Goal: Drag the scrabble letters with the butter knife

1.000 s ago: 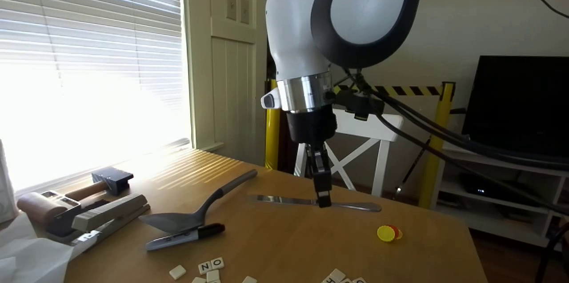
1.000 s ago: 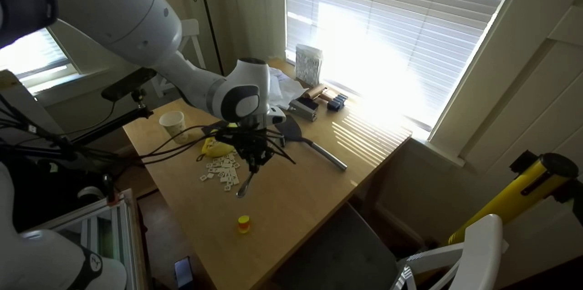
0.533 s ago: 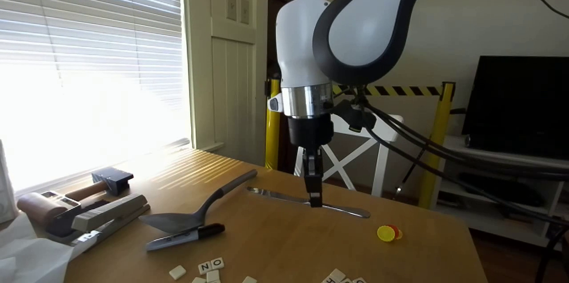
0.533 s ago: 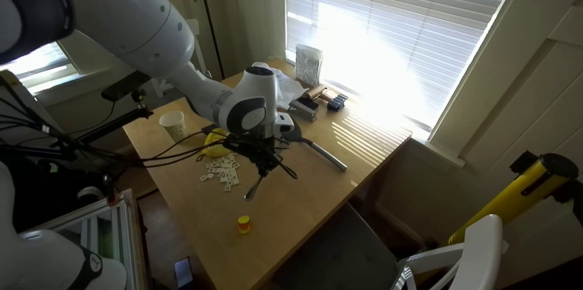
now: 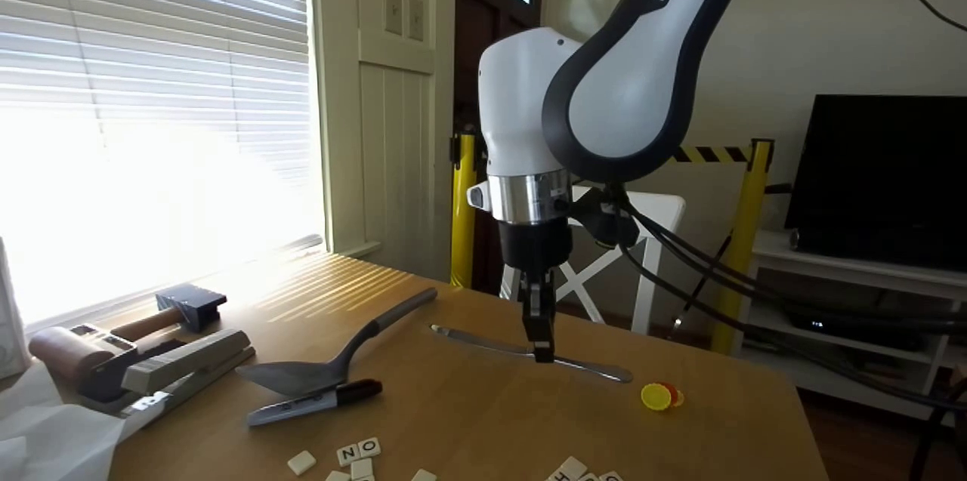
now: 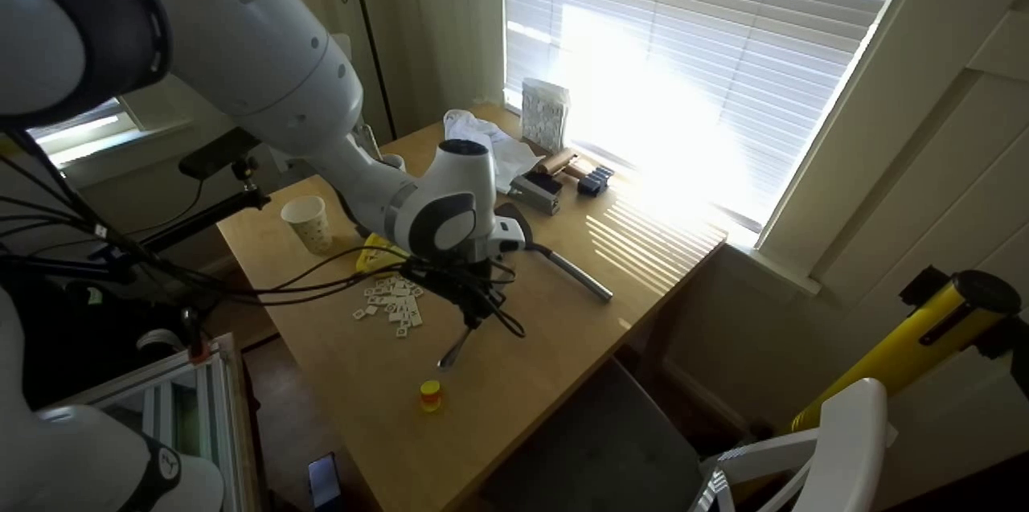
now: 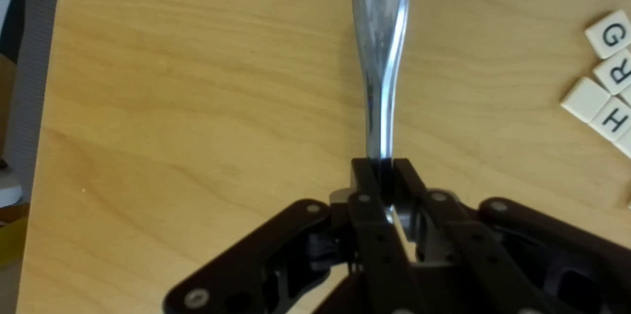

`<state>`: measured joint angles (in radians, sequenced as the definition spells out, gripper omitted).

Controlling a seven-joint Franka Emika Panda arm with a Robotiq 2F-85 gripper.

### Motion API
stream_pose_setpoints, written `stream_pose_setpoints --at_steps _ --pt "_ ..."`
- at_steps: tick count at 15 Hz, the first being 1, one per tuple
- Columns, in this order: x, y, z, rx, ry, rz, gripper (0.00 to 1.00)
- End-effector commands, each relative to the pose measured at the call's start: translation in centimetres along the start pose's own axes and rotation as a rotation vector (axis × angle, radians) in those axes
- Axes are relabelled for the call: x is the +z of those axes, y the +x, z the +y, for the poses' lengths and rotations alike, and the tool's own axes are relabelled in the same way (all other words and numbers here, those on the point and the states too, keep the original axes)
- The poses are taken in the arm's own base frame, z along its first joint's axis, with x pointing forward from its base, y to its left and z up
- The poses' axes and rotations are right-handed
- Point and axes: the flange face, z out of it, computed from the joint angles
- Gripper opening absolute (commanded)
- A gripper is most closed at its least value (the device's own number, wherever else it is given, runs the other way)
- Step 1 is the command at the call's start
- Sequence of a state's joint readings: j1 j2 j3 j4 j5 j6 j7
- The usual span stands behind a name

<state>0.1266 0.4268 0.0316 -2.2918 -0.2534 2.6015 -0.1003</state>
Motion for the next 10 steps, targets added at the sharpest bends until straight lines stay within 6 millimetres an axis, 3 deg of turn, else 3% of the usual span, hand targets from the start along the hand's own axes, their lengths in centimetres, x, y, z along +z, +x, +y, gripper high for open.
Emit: stream_pose_setpoints --at_steps 1,10 --pt "1.0 0.1 0.3 0.013 -0.040 -0.013 0.04" --pt "3.2 -0.2 0.7 0.044 -0.049 -0.029 0.04"
